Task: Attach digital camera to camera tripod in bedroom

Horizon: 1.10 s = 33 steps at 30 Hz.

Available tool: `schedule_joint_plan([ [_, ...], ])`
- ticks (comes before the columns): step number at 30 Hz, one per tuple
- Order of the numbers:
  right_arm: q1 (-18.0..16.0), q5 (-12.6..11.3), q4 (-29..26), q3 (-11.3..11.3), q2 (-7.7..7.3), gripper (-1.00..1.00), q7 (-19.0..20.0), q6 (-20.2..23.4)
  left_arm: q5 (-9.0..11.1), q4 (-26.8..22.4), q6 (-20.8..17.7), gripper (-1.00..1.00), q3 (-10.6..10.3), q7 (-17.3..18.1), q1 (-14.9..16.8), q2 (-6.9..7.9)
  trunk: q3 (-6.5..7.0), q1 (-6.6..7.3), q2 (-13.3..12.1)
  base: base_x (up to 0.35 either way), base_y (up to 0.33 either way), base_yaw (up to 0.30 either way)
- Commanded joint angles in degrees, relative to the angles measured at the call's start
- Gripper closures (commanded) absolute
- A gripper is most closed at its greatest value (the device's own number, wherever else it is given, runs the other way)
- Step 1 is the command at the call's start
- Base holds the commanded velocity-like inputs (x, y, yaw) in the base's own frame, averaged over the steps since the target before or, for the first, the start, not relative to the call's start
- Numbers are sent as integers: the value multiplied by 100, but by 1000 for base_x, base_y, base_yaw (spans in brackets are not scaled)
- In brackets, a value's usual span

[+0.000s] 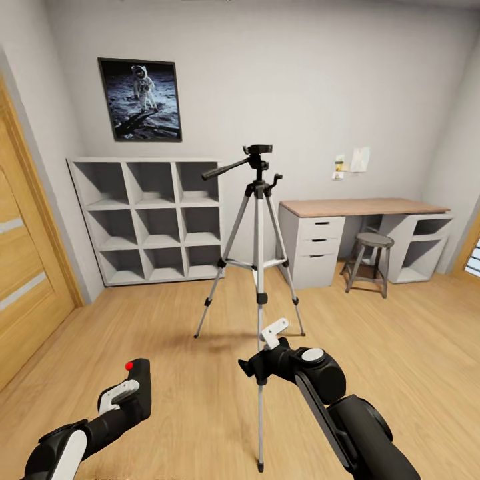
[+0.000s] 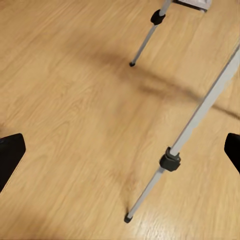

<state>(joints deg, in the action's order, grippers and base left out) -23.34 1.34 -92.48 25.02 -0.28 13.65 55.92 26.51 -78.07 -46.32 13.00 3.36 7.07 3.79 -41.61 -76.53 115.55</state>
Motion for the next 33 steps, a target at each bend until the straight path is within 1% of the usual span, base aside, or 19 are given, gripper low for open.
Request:
schedule_joint_plan([
  [1,-4,15,-7,5,0,-100,15,25,-32,-1,-31,100,10,50,5,-3,13,23,-39,0,0,274],
  [9,-11,1,-7,12,14,-100,4,37,-27,2,-31,100,10,48,5,-16,151,199,-360,0,0,274],
  [10,-19,-42,-7,7,18,-100,-6,62,-24,2,-33,100,10,51,5,-18,167,221,-400,0,0,283],
  [12,-21,-48,-7,9,18,-100,-8,65,-23,2,-33,100,10,50,5,-18,198,265,-480,0,0,283],
  [33,-22,-54,-7,12,19,-100,-13,67,-23,2,-34,100,2,51,5,-26,526,726,-1322,0,0,284],
])
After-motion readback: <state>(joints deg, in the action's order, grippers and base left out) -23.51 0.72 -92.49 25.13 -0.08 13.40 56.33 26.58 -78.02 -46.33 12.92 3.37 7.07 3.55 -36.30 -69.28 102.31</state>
